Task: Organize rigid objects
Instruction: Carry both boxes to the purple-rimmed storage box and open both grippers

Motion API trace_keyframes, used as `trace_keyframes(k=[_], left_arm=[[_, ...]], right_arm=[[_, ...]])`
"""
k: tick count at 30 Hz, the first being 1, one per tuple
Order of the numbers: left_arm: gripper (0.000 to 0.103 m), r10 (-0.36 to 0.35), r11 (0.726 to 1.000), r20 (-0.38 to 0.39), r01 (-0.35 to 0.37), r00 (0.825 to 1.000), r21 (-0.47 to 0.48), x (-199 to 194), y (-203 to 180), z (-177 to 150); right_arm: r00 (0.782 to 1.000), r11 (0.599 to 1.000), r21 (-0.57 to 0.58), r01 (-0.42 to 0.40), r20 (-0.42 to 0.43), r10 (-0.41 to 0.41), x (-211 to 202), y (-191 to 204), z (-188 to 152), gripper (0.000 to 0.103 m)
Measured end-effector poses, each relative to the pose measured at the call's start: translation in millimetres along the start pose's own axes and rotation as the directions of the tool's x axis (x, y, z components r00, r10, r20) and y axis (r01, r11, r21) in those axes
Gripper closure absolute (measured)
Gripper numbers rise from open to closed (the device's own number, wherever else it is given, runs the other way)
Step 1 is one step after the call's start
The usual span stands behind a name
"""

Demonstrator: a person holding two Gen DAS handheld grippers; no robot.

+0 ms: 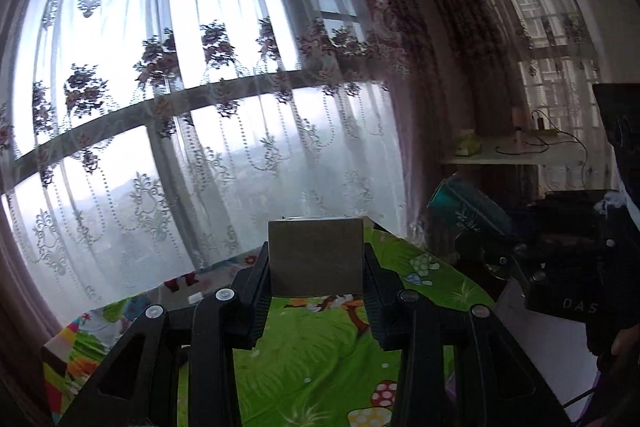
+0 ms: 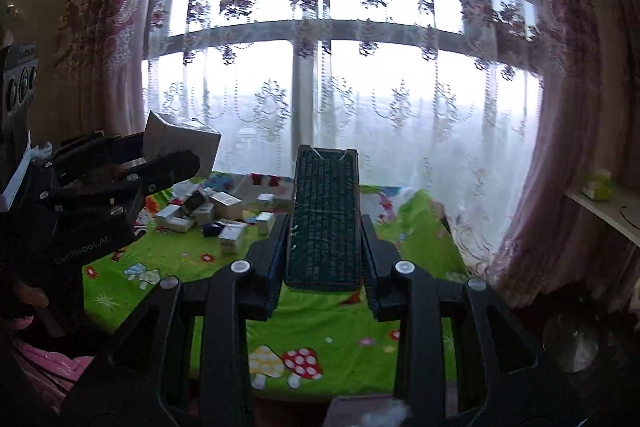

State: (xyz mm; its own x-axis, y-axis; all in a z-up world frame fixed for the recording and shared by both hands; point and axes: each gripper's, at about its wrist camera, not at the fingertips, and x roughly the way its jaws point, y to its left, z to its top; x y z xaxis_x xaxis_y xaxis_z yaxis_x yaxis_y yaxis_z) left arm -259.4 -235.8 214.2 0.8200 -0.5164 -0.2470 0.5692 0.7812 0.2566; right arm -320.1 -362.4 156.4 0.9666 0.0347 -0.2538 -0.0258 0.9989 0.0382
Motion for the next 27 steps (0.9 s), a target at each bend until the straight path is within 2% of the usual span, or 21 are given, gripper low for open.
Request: trace_keyframes(k=[2, 4, 6, 9, 11, 12, 14, 16, 17, 18, 21, 25, 27], left_arm=[[0.062, -0.123, 0.992, -0.068, 0.124, 0.990, 0.014, 24, -28, -9], [0.062, -0.232, 0.971, -0.145, 0.238, 0.962, 0.024, 43, -62, -20], [0.062, -0.309, 0.945, -0.205, 0.324, 0.929, 0.044, 55, -95, -30], [0.062, -0.401, 0.899, -0.286, 0.433, 0.870, 0.059, 72, -134, -40], [0.062, -0.430, 0.879, -0.340, 0.474, 0.836, 0.055, 83, -153, -44], [0.062, -0.450, 0.865, -0.368, 0.500, 0.814, 0.047, 89, -161, -47], [0.062, -0.493, 0.832, -0.440, 0.555, 0.750, 0.015, 102, -177, -57], [0.062, -0.515, 0.810, -0.511, 0.586, 0.688, -0.026, 115, -190, -70], [0.062, -0.523, 0.797, -0.551, 0.602, 0.650, -0.047, 119, -196, -80], [0.062, -0.529, 0.787, -0.587, 0.614, 0.614, -0.066, 125, -201, -88], [0.062, -0.513, 0.771, -0.673, 0.631, 0.532, -0.088, 135, -216, -110], [0.062, -0.473, 0.766, -0.749, 0.637, 0.464, -0.089, 143, -227, -126], [0.061, -0.459, 0.767, -0.765, 0.636, 0.451, -0.085, 143, -230, -131]], right_arm=[[0.996, 0.996, 0.059, 0.073, -0.057, -0.070, -6, -27, -22, 0.065], [0.982, 0.984, 0.096, 0.151, -0.126, -0.139, -13, -53, -44, 0.065], [0.962, 0.968, 0.122, 0.221, -0.189, -0.196, -21, -75, -64, 0.065], [0.924, 0.937, 0.152, 0.315, -0.276, -0.265, -34, -105, -89, 0.065], [0.893, 0.912, 0.176, 0.369, -0.340, -0.296, -38, -125, -103, 0.065], [0.875, 0.902, 0.183, 0.392, -0.377, -0.303, -38, -134, -111, 0.065], [0.827, 0.885, 0.170, 0.433, -0.466, -0.315, -36, -147, -127, 0.065], [0.777, 0.874, 0.157, 0.459, -0.547, -0.310, -33, -156, -145, 0.065], [0.760, 0.872, 0.160, 0.462, -0.579, -0.296, -33, -158, -153, 0.065], [0.744, 0.870, 0.164, 0.464, -0.605, -0.283, -31, -160, -160, 0.065], [0.709, 0.874, 0.150, 0.462, -0.655, -0.263, -27, -158, -170, 0.065], [0.676, 0.875, 0.143, 0.463, -0.695, -0.244, -24, -157, -178, 0.065], [0.657, 0.872, 0.134, 0.470, -0.713, -0.244, -21, -157, -178, 0.065]])
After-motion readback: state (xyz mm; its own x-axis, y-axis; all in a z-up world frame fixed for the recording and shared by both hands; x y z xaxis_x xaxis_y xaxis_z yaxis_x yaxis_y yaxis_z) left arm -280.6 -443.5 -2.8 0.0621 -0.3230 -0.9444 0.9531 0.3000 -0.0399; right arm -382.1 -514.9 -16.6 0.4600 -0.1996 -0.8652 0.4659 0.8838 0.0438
